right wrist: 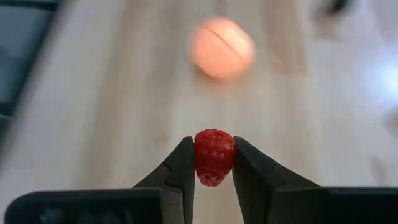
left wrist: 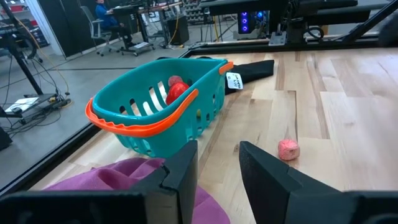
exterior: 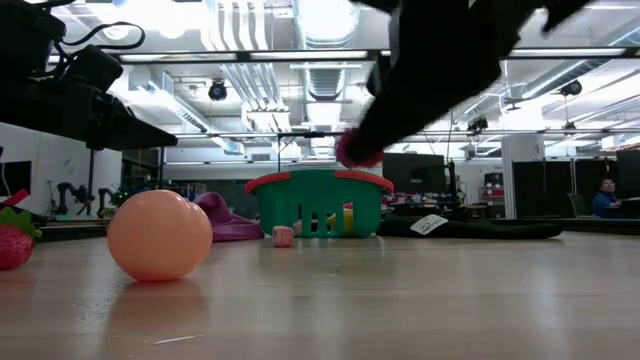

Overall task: Pick and placing Produce into tupperware
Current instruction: Put the red raspberry into the blue bin

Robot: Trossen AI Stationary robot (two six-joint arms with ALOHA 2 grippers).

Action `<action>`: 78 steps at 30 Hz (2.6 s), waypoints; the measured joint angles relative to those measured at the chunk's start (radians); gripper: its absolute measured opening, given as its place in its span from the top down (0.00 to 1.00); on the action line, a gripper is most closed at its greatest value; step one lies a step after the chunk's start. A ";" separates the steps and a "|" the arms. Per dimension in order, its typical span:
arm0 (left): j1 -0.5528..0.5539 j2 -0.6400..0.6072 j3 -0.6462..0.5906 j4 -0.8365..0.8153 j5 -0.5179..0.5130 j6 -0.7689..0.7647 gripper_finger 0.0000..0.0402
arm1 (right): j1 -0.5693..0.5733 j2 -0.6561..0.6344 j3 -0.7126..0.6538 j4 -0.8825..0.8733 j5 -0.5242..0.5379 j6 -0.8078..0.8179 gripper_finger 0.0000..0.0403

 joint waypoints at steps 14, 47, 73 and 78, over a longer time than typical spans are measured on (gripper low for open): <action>0.000 0.000 0.000 0.000 0.000 0.000 0.74 | 0.005 -0.009 0.000 -0.141 0.134 0.056 0.82; 0.000 -0.001 0.000 -0.009 0.000 -0.001 0.74 | -0.316 -0.338 -0.121 0.064 -0.361 -0.470 0.82; 0.000 0.000 0.000 -0.007 -0.005 0.012 0.74 | -0.882 -0.257 -0.074 -0.087 -0.292 -0.538 0.82; 0.000 -0.002 0.000 -0.006 -0.022 0.035 0.74 | -0.925 -0.165 0.014 -0.118 -0.289 -0.510 0.82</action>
